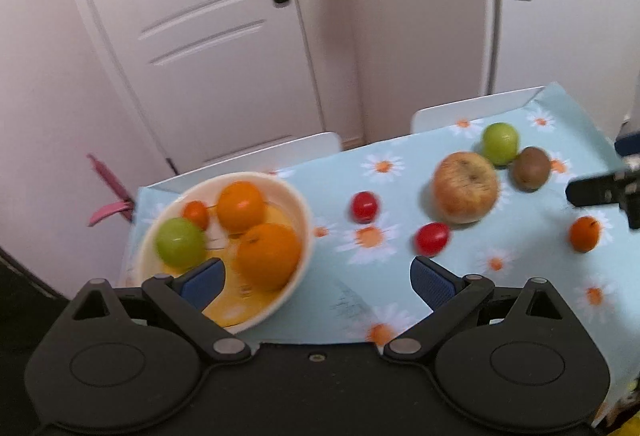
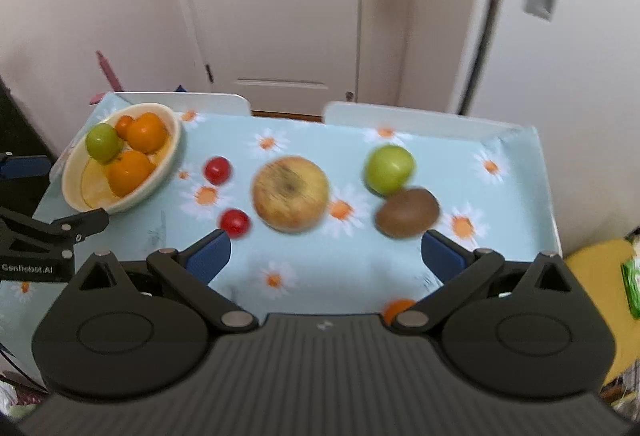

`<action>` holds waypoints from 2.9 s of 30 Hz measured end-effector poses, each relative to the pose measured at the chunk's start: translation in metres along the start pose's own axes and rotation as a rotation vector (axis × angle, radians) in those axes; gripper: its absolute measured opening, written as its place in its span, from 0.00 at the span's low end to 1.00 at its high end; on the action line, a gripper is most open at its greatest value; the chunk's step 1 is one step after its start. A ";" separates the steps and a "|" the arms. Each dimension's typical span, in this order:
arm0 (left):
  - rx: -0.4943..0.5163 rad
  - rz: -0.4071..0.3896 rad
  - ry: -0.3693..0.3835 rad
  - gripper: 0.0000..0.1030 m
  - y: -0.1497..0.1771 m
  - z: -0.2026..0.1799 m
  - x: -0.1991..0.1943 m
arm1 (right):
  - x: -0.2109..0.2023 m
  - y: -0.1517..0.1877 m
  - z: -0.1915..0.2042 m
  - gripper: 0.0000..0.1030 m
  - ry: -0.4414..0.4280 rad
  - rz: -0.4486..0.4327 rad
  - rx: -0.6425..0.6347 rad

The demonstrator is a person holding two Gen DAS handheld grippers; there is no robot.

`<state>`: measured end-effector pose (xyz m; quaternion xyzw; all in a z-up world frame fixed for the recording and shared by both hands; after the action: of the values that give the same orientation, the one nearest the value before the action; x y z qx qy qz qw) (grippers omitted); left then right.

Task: Organize fruits
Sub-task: 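Grasp the red cherry tomato with the left tool while the right tool grasps the tangerine, then carry the tomato and the tangerine over the bowl with both tools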

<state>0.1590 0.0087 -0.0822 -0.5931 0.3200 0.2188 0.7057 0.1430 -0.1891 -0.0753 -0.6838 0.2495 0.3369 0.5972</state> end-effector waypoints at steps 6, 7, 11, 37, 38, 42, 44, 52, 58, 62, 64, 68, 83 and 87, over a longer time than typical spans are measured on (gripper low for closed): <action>-0.011 0.007 0.065 0.97 -0.006 -0.026 0.021 | 0.002 0.029 -0.022 1.00 0.061 0.030 0.050; -0.003 0.006 0.068 0.97 -0.007 -0.030 0.026 | 0.004 0.033 -0.024 1.00 0.074 0.034 0.053; 0.027 0.009 0.072 0.91 -0.006 -0.044 0.045 | 0.012 0.049 -0.030 1.00 0.105 0.045 0.081; 0.130 0.087 0.148 0.36 0.009 -0.083 0.109 | 0.053 0.082 -0.037 0.79 0.125 0.058 0.198; 0.130 0.087 0.148 0.36 0.009 -0.083 0.108 | 0.053 0.081 -0.038 0.79 0.125 0.058 0.197; 0.125 0.090 0.144 0.36 0.013 -0.081 0.104 | 0.053 0.080 -0.038 0.75 0.122 0.053 0.192; 0.121 0.090 0.140 0.36 0.015 -0.080 0.102 | 0.054 0.080 -0.037 0.73 0.120 0.050 0.187; 0.103 0.089 0.116 0.35 0.022 -0.076 0.095 | 0.059 0.077 -0.036 0.66 0.109 0.046 0.163; 0.077 0.080 0.090 0.35 0.026 -0.069 0.086 | 0.062 0.076 -0.036 0.52 0.106 0.049 0.132; 0.056 0.075 0.074 0.35 0.028 -0.064 0.077 | 0.059 0.073 -0.037 0.52 0.084 0.039 0.124; 0.040 0.070 0.064 0.35 0.029 -0.062 0.071 | 0.056 0.071 -0.035 0.52 0.074 0.032 0.110; 0.001 0.060 0.044 0.35 0.029 -0.056 0.057 | 0.048 0.064 -0.031 0.52 0.046 0.017 0.075; -0.160 -0.011 -0.080 0.35 0.022 -0.009 -0.004 | 0.023 0.007 0.017 0.52 -0.106 -0.055 -0.077; -0.188 -0.030 -0.117 0.35 0.017 0.011 -0.011 | 0.021 -0.012 0.038 0.52 -0.141 -0.080 -0.118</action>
<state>0.1419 0.0235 -0.0853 -0.6475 0.2475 0.2715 0.6676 0.1592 -0.1483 -0.0863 -0.7019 0.1590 0.3745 0.5847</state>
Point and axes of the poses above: each gripper's, at about its wrist camera, not at the fingertips, and x roughly the way its jaws point, z to its left, y to its underside, the point moved 3 cm from there along x, roughly the way its jaws point, and after that the axes turned 7 degrees about -x, right-handed, at the moved point
